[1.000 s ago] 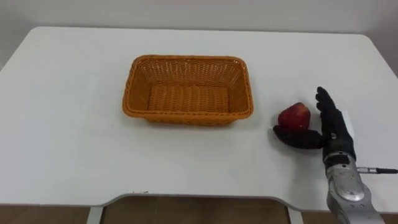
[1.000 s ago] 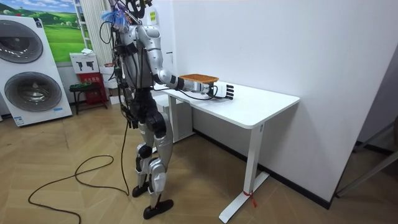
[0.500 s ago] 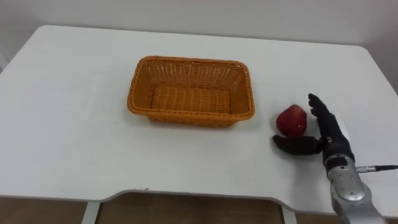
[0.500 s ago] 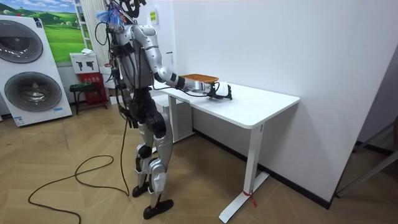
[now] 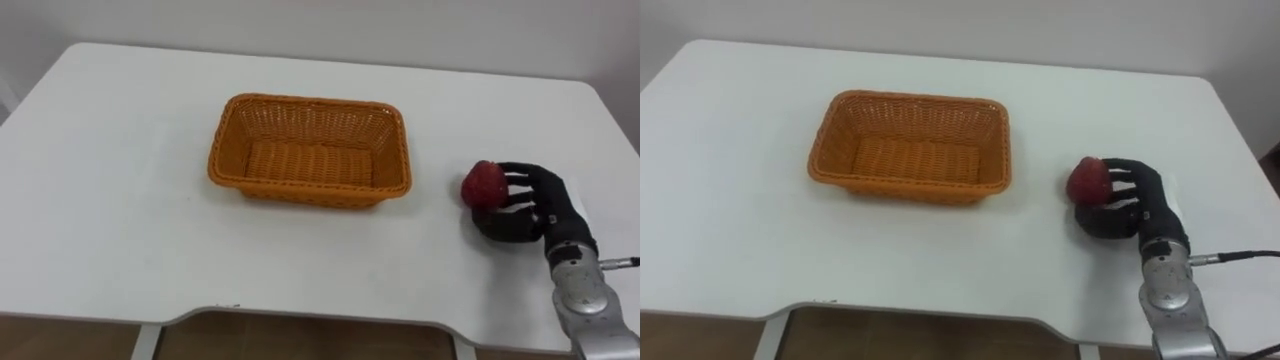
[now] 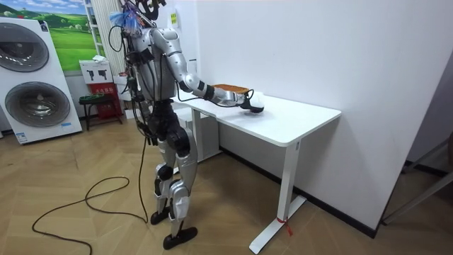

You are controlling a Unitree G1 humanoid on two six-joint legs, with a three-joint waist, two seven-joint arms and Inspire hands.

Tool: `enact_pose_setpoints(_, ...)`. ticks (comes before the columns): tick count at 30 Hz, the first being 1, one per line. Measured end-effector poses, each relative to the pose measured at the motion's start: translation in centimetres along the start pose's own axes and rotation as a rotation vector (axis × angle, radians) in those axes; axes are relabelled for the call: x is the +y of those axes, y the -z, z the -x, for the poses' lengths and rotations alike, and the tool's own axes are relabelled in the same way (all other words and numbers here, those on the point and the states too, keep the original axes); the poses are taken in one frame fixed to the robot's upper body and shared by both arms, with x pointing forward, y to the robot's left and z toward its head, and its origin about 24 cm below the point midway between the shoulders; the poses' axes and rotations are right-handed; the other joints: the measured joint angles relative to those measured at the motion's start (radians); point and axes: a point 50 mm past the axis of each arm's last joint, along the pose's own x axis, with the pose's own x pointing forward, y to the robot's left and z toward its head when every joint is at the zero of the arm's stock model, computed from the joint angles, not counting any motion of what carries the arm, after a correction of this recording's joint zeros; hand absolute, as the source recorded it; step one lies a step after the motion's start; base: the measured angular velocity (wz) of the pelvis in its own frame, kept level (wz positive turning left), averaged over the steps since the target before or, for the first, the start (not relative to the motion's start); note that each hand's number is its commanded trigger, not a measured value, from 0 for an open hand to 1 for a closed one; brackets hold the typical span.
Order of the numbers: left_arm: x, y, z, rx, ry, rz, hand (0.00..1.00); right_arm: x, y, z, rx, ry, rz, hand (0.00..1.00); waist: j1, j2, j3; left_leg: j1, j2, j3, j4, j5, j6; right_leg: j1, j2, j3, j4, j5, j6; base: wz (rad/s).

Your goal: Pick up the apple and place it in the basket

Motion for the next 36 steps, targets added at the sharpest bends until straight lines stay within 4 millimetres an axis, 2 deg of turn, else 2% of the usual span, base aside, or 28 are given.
enact_pose_setpoints(6, 0.0, -0.2, 0.0, -0.008, -0.006, 0.007, 0.0, 0.3, -0.3, 0.4, -0.005, 0.022, -0.032, 1.0, 0.001, 0.002, -0.0003, -0.006, 0.001, 0.005, 0.0, 0.0, 0.0, -0.007, 0.0, 0.0, 0.002, 0.0, 0.0, 0.0)
enact_pose_setpoints(12, -0.3, -0.7, -0.1, -0.017, 0.0, 0.018, 0.0, 0.1, -1.8, 0.5, -0.051, 0.031, -0.062, 1.0, 0.0, 0.024, -0.0031, -0.012, -0.001, 0.007, 0.0, 0.0, 0.0, -0.018, -0.002, 0.003, 0.005, 0.001, -0.001, -0.01)
enact_pose_setpoints(13, -0.3, -0.7, -0.1, -0.018, 0.0, 0.018, 0.0, -0.1, -2.5, 0.5, -0.081, 0.04, -0.073, 1.0, 0.0, 0.032, -0.0076, -0.016, -0.001, 0.01, 0.0, 0.001, 0.0, -0.026, -0.002, 0.005, 0.007, 0.001, -0.001, -0.07)
enact_pose_setpoints(16, -0.3, -0.4, -0.1, -0.007, -0.005, 0.019, 0.0, -0.4, -4.6, 0.6, -0.17, 0.066, -0.094, 1.0, 0.001, 0.038, -0.0076, -0.012, 0.0, 0.013, -0.001, 0.002, 0.0, -0.026, -0.001, 0.015, 0.008, 0.001, -0.001, -0.05)
enact_pose_setpoints(20, -0.4, -0.4, 0.0, -0.01, -0.011, 0.02, 0.0, -1.2, -9.1, 1.4, -0.363, 0.097, -0.17, 1.0, -0.001, 0.03, -0.0016, -0.005, 0.0, 0.013, -0.009, 0.002, -0.001, -0.019, 0.001, 0.015, -0.001, 0.001, -0.001, 0.0)
enact_pose_setpoints(23, -0.5, -0.6, -0.1, -0.018, -0.01, 0.014, 0.0, -1.5, -11.3, 2.1, -0.461, 0.1, -0.21, 1.0, 0.002, 0.021, 0.0048, 0.002, 0.0, 0.013, -0.015, 0.002, -0.001, -0.011, 0.001, 0.012, -0.002, 0.001, -0.001, 0.0)
enact_pose_setpoints(25, -0.6, -0.7, -0.1, -0.025, -0.01, 0.007, 0.0, -1.4, -12.0, 2.4, -0.495, 0.09, -0.22, 1.0, 0.005, 0.023, 0.0086, 0.001, 0.0, 0.014, -0.015, 0.002, -0.001, -0.011, 0.001, 0.014, -0.002, 0.001, -0.001, 0.0)
enact_pose_setpoints(30, -0.9, -1.3, -0.1, -0.041, 0.001, -0.004, 0.0, -0.4, -13.3, 3.1, -0.558, 0.027, -0.166, 1.0, 0.009, 0.032, 0.0115, -0.011, 0.0, 0.018, -0.015, 0.002, -0.001, -0.031, 0.001, 0.02, 0.001, 0.001, 0.0, -0.04)
enact_pose_setpoints(33, -1.3, -1.2, -0.1, -0.035, 0.011, 0.002, 0.0, 0.5, -14.0, 3.5, -0.593, -0.031, -0.138, 1.0, 0.013, 0.042, 0.0057, -0.018, 0.001, 0.025, -0.015, 0.005, -0.001, -0.042, 0.002, 0.03, 0.003, 0.002, -0.001, -0.09)
enact_pose_setpoints(34, -1.5, -1.1, 0.0, -0.032, 0.017, -0.001, 0.0, 0.9, -14.1, 3.6, -0.596, -0.055, -0.124, 0.0, 0.016, 0.045, 0.0022, -0.016, 0.001, 0.025, -0.015, 0.005, -0.001, -0.04, 0.002, 0.03, 0.003, 0.002, -0.001, 0.0)
enact_pose_setpoints(36, -1.6, -1.5, -0.1, -0.039, 0.022, -0.003, 0.0, 1.6, -14.2, 3.7, -0.599, -0.087, -0.091, 0.0, 0.025, 0.045, 0.0021, -0.017, 0.002, 0.02, -0.014, 0.005, -0.001, -0.04, 0.002, 0.029, 0.002, 0.002, -0.002, 0.02)
